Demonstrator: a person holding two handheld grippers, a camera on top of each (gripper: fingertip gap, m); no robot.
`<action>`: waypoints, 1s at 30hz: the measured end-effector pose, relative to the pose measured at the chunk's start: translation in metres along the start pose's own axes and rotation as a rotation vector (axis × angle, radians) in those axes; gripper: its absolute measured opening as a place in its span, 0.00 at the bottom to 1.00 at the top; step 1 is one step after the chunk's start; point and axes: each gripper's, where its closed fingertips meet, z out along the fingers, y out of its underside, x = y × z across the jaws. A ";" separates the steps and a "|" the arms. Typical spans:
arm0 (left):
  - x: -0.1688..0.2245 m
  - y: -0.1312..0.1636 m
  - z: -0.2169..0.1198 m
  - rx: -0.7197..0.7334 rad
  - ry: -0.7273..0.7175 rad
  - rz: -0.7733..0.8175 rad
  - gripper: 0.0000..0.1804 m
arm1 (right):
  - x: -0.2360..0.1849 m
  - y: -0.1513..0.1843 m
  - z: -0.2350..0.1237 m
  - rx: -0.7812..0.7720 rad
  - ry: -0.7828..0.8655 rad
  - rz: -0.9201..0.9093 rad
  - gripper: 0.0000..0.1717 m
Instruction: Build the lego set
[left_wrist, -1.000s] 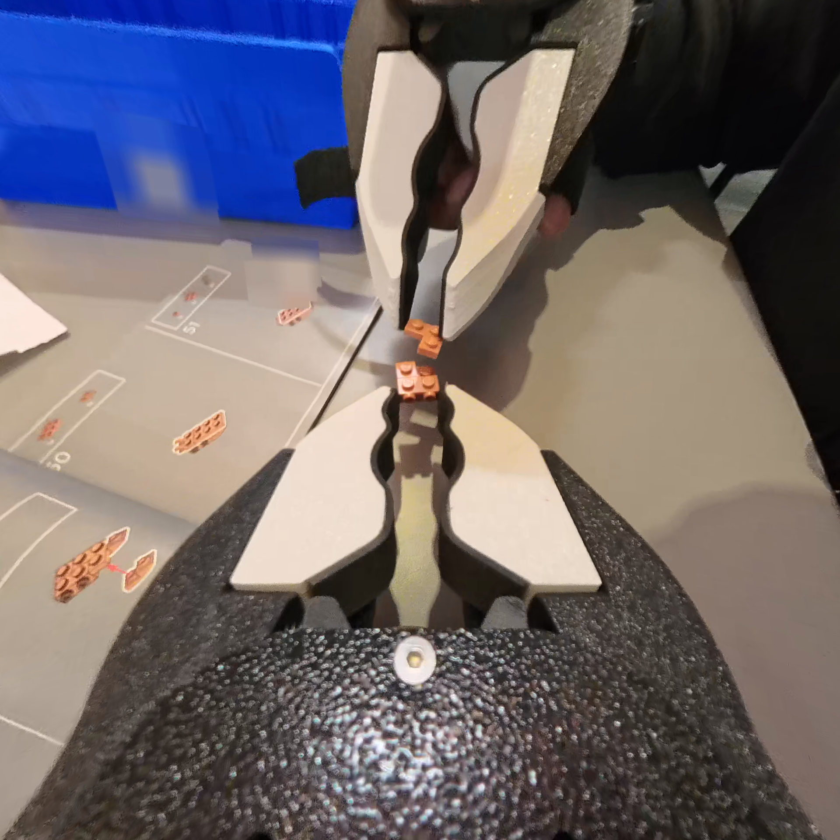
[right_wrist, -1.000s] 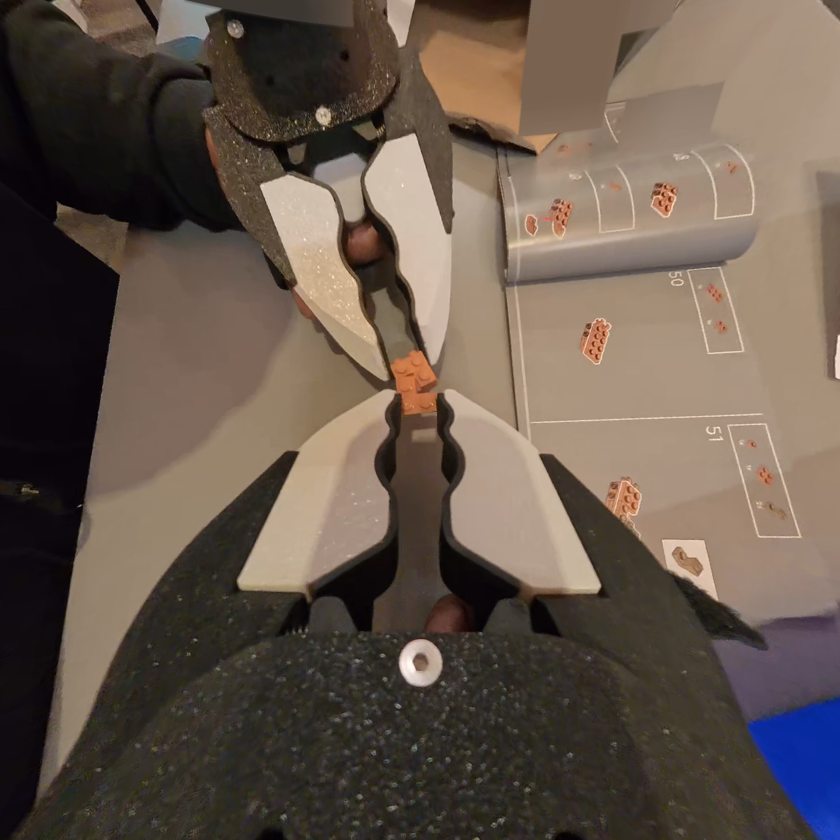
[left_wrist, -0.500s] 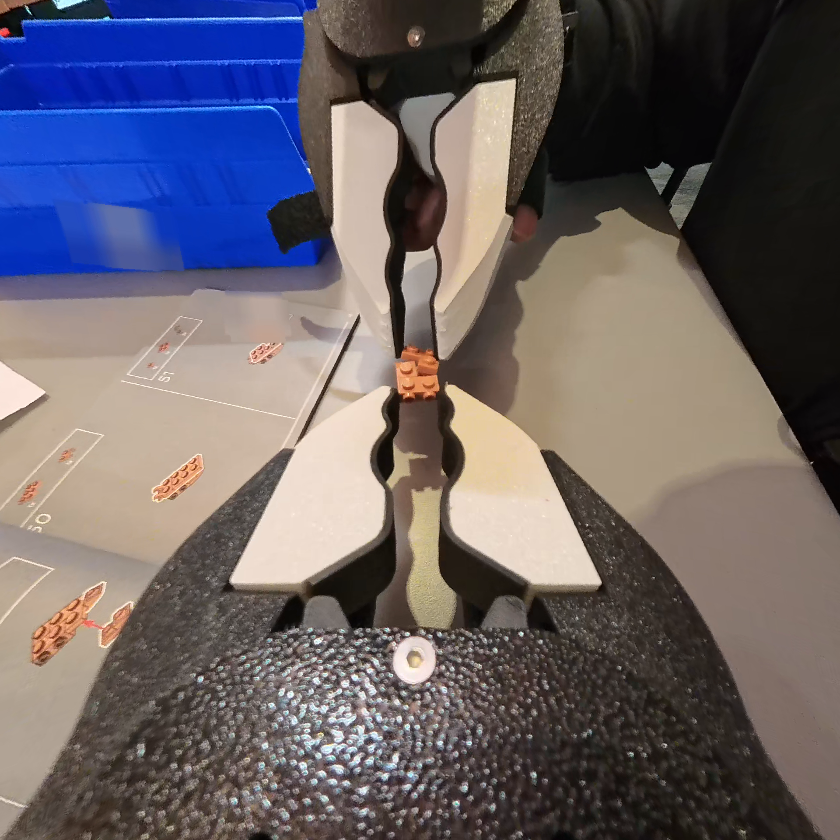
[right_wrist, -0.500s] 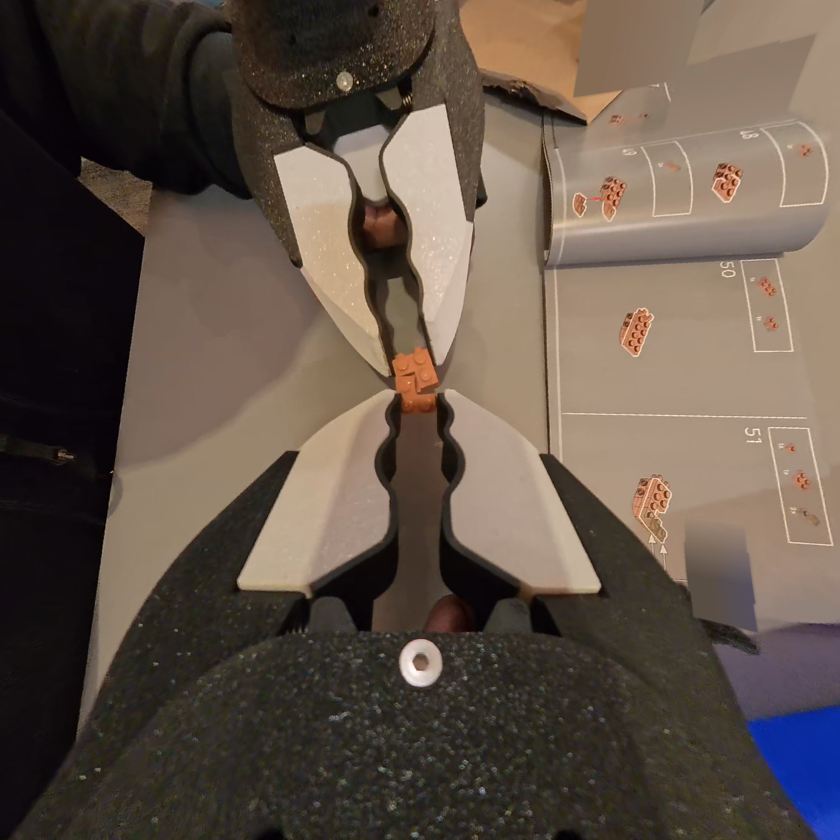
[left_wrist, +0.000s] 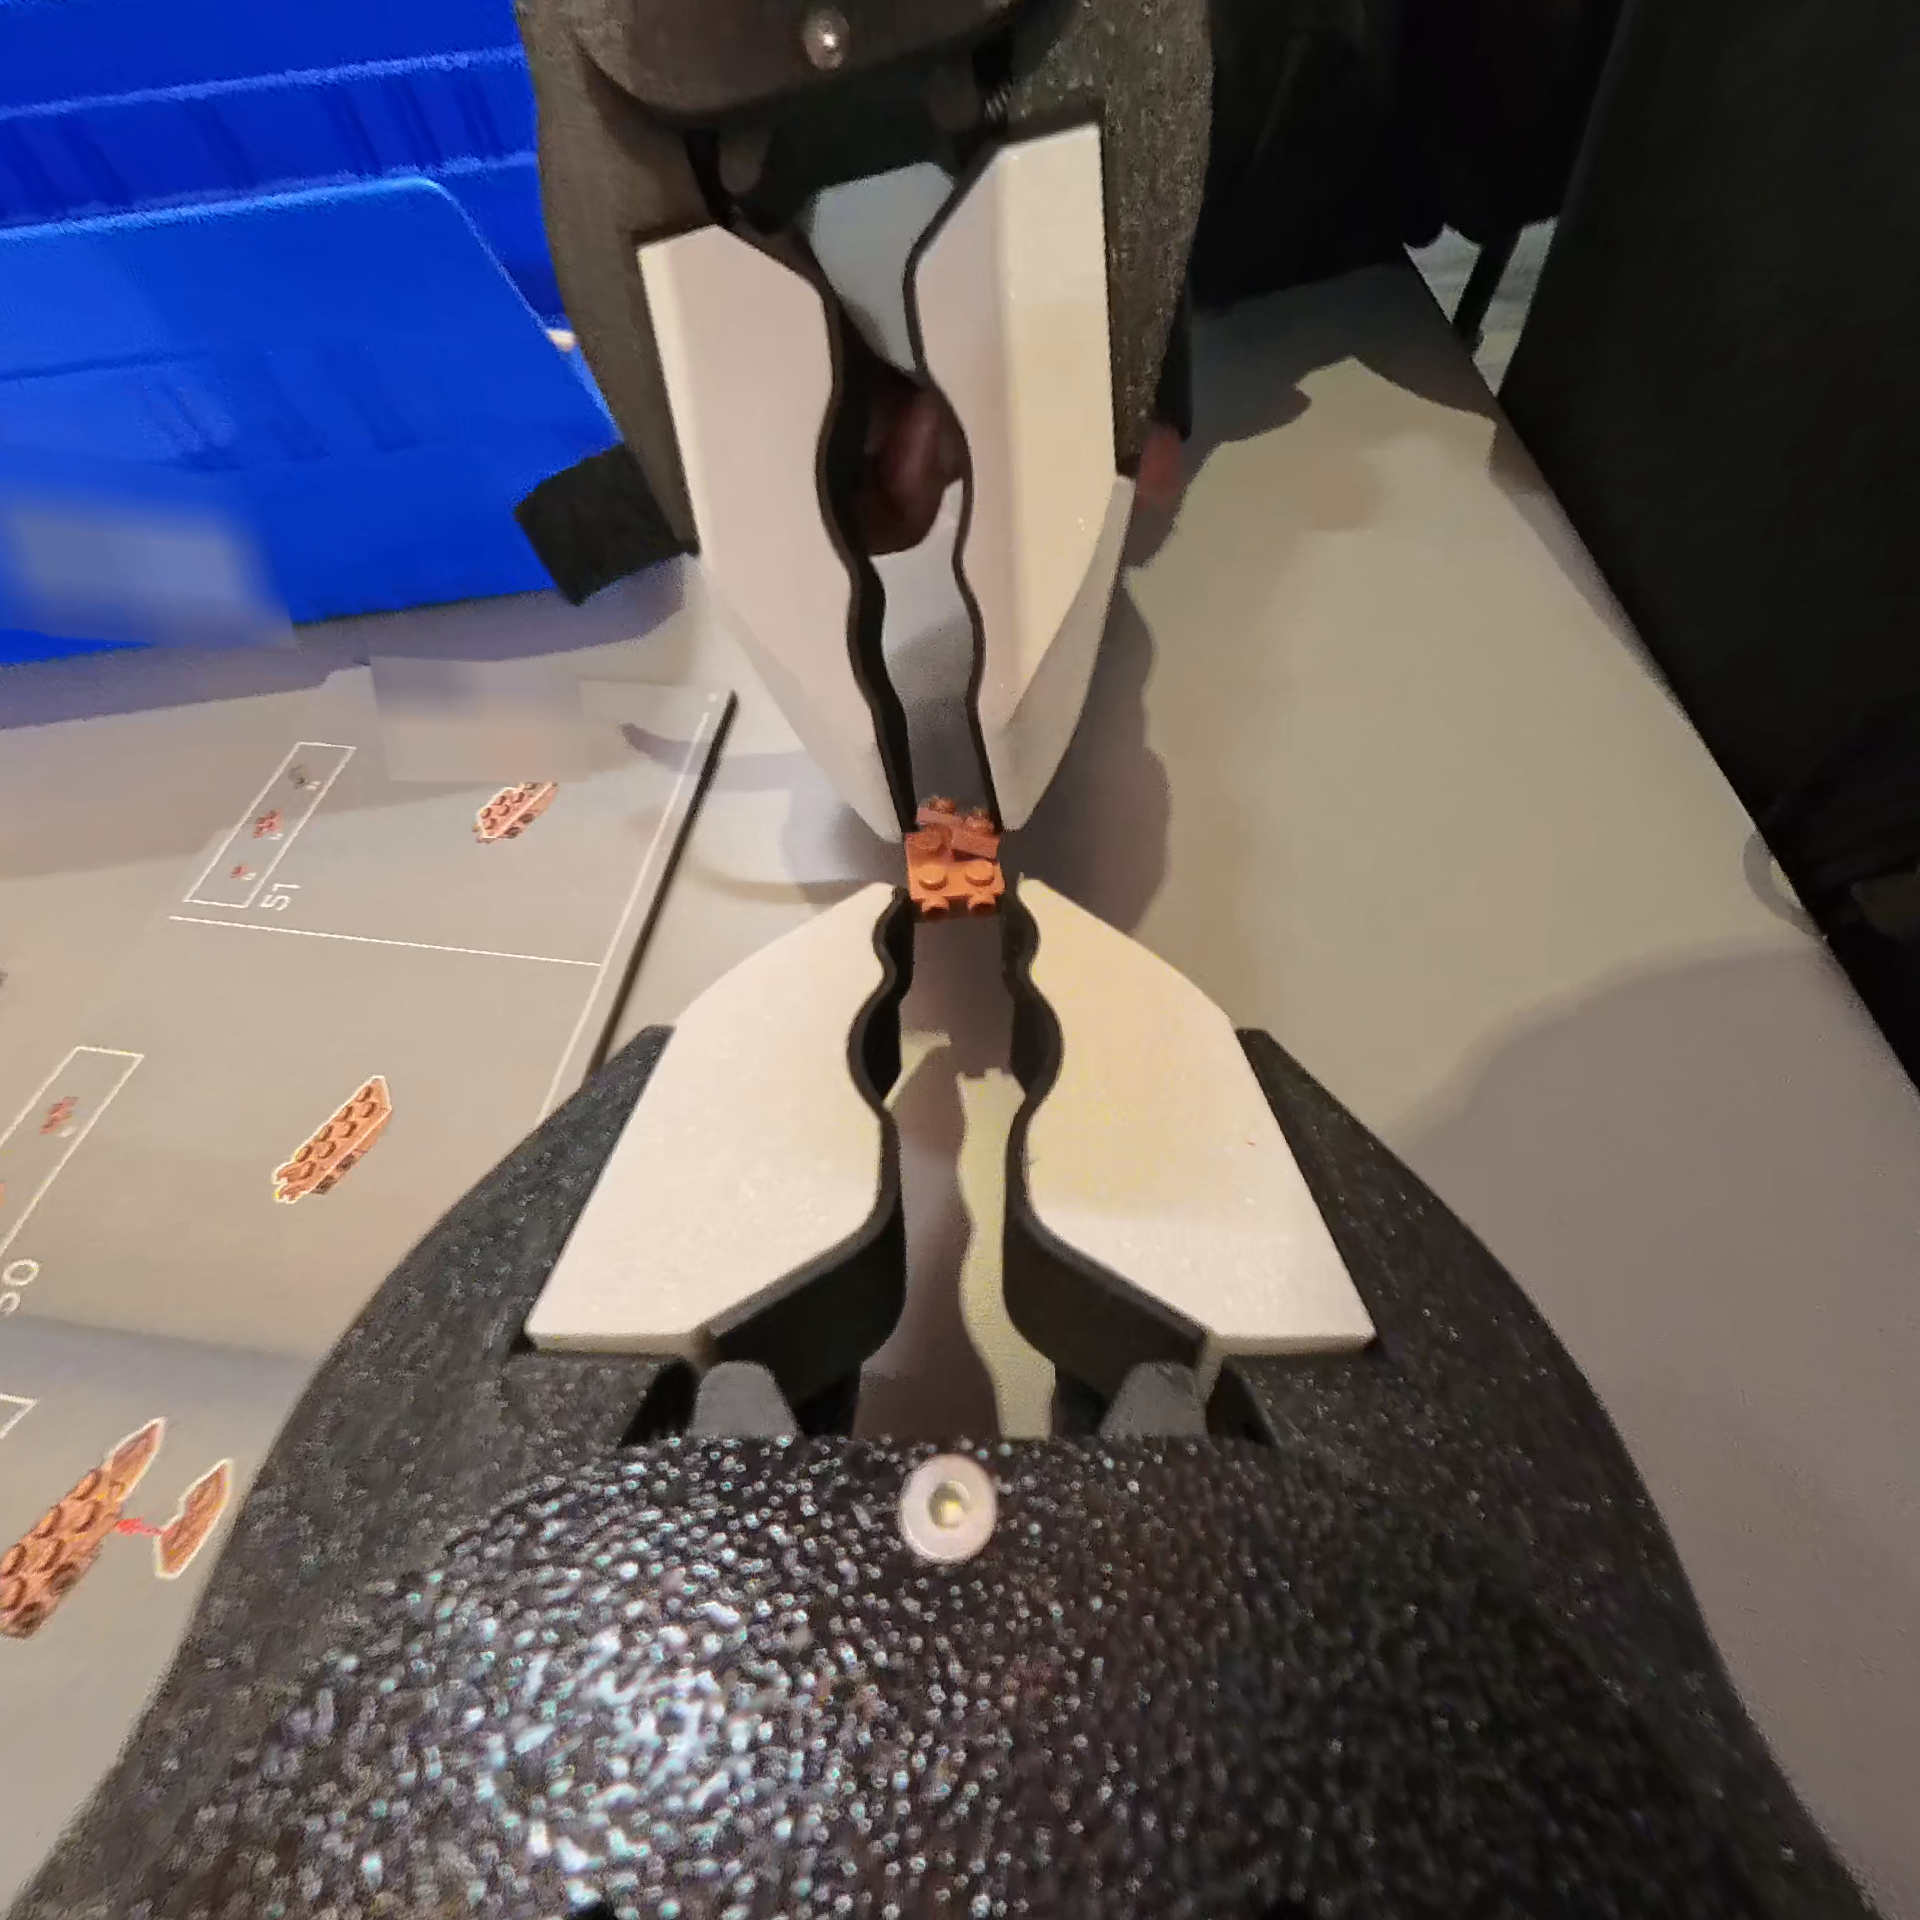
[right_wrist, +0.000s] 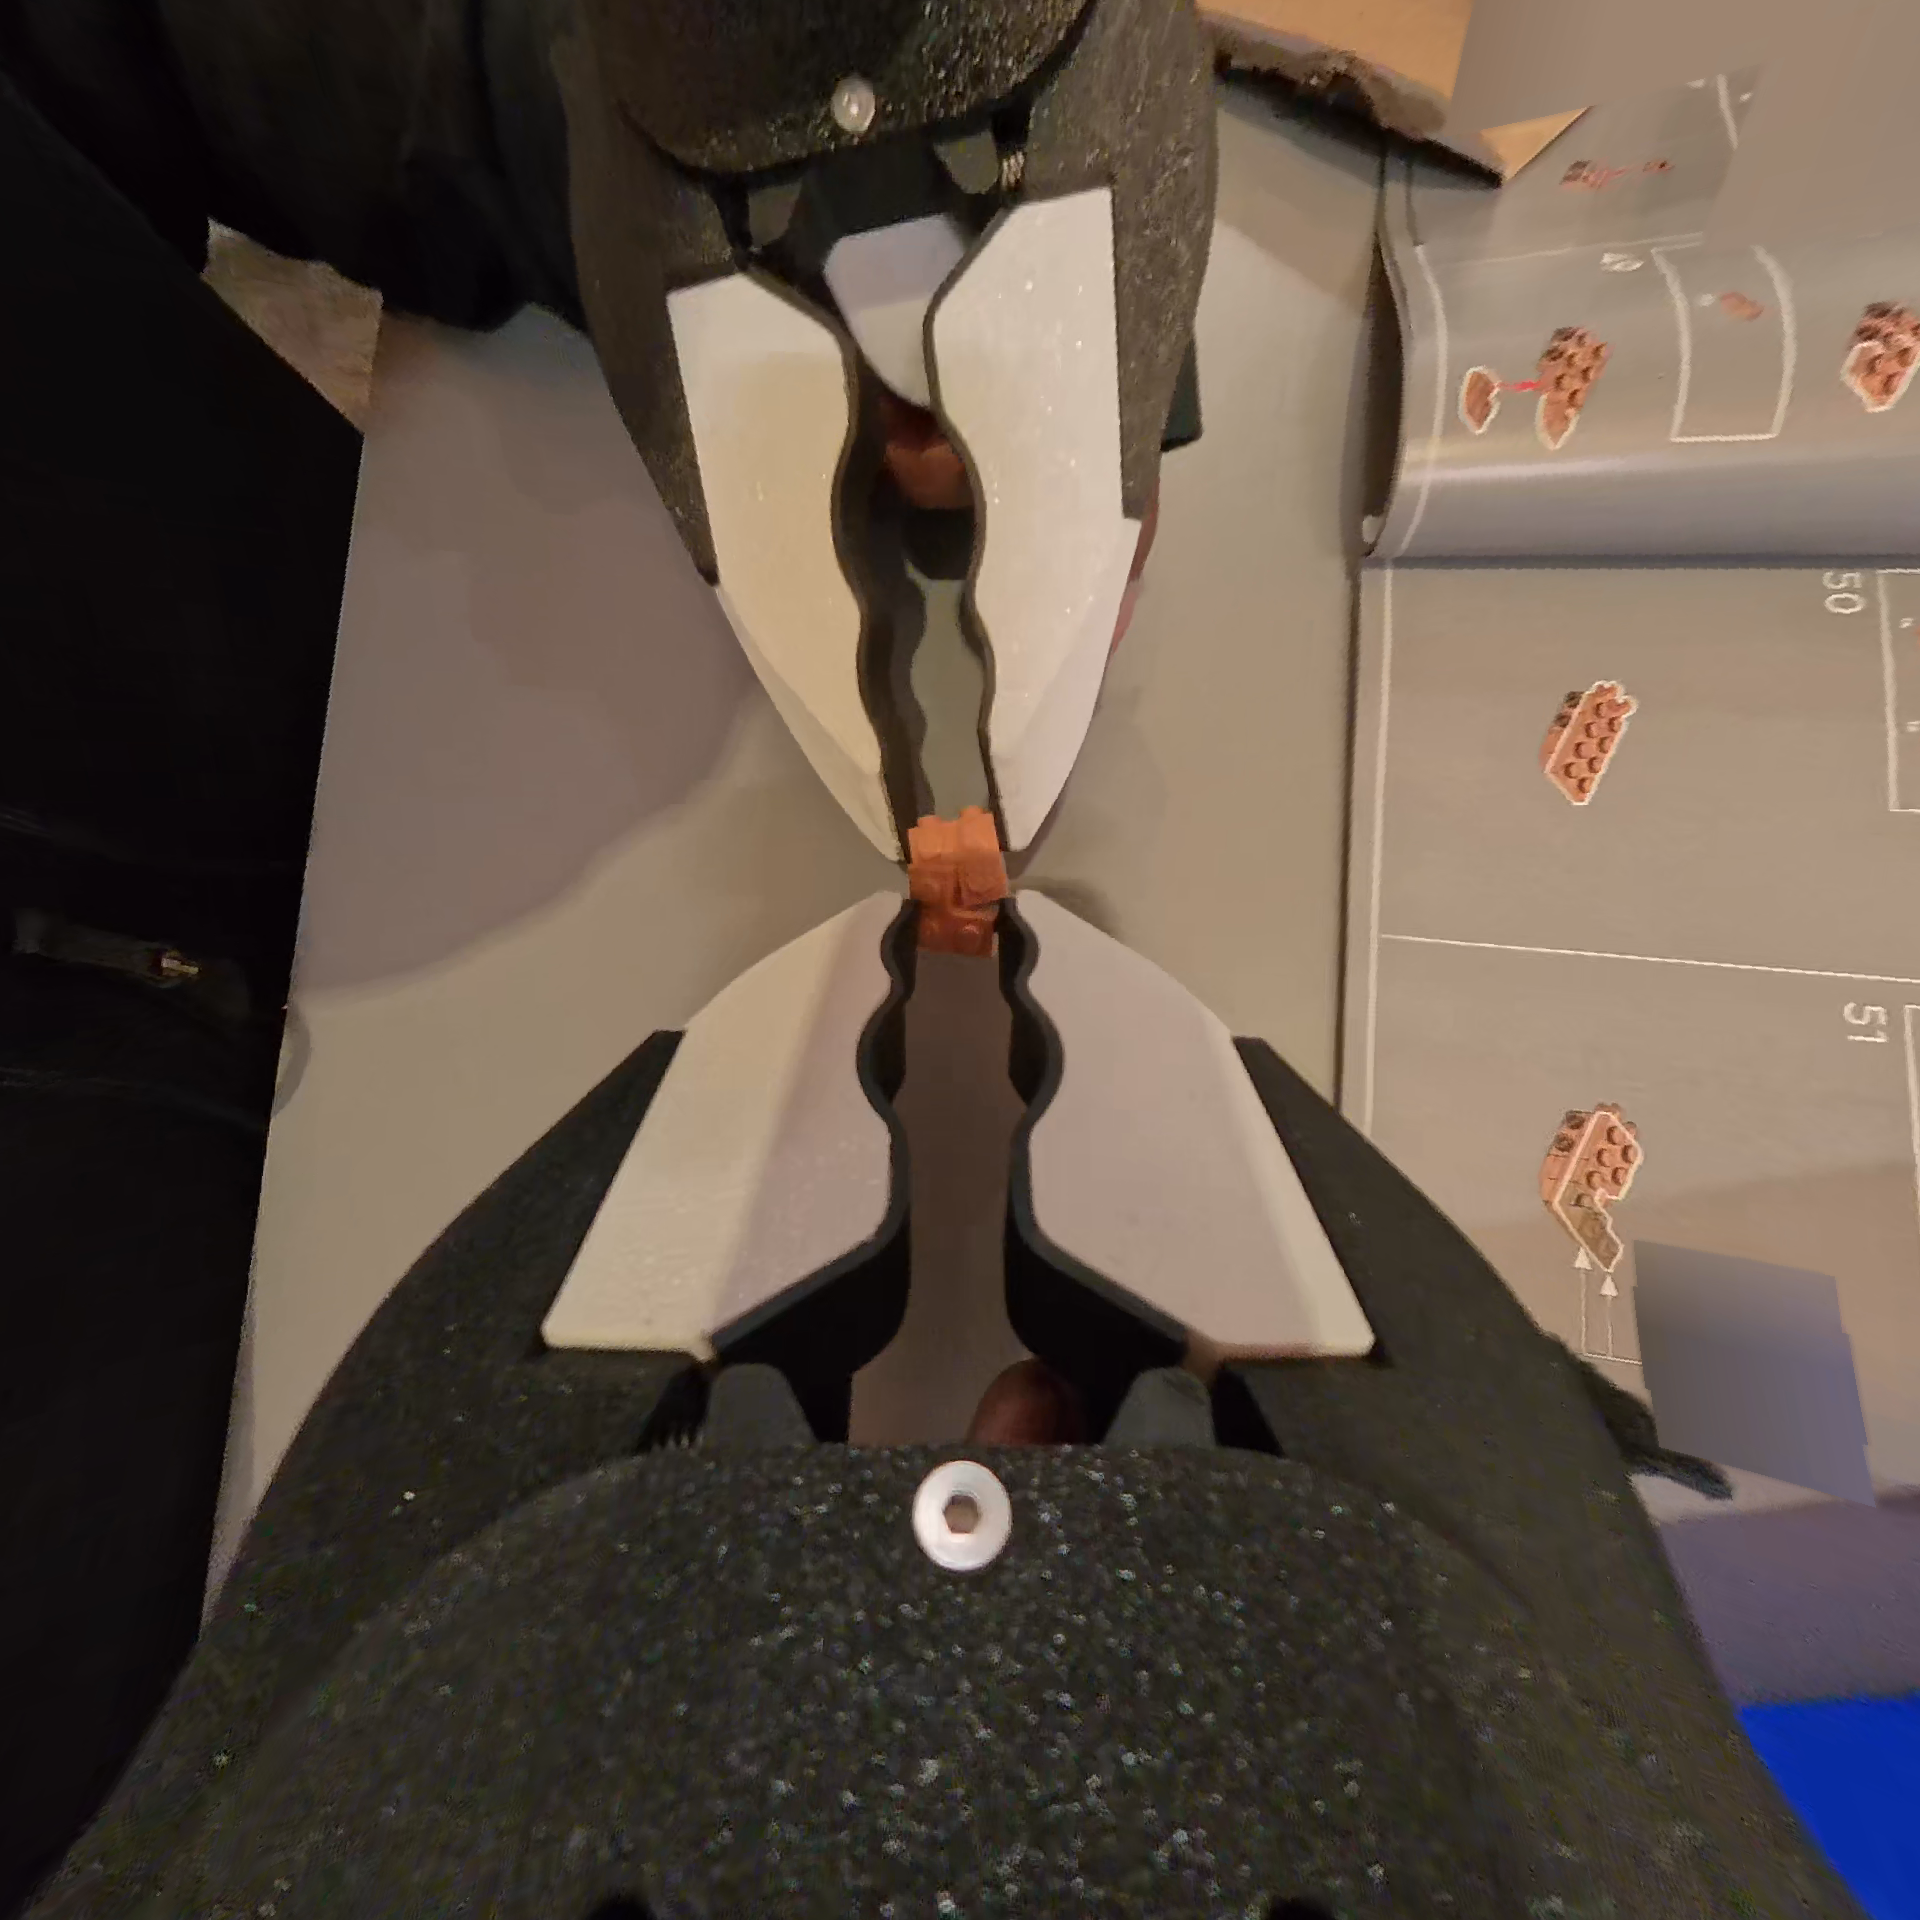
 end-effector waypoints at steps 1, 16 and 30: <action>0.002 0.002 0.001 -0.013 0.007 0.014 0.09 | -0.002 0.002 0.001 -0.011 -0.006 -0.006 0.09; 0.029 0.025 0.010 -0.175 0.119 0.190 0.09 | -0.024 0.026 0.024 -0.122 -0.126 -0.014 0.08; 0.036 0.030 0.014 -0.211 0.131 0.234 0.09 | -0.029 0.030 0.034 -0.135 -0.152 -0.005 0.11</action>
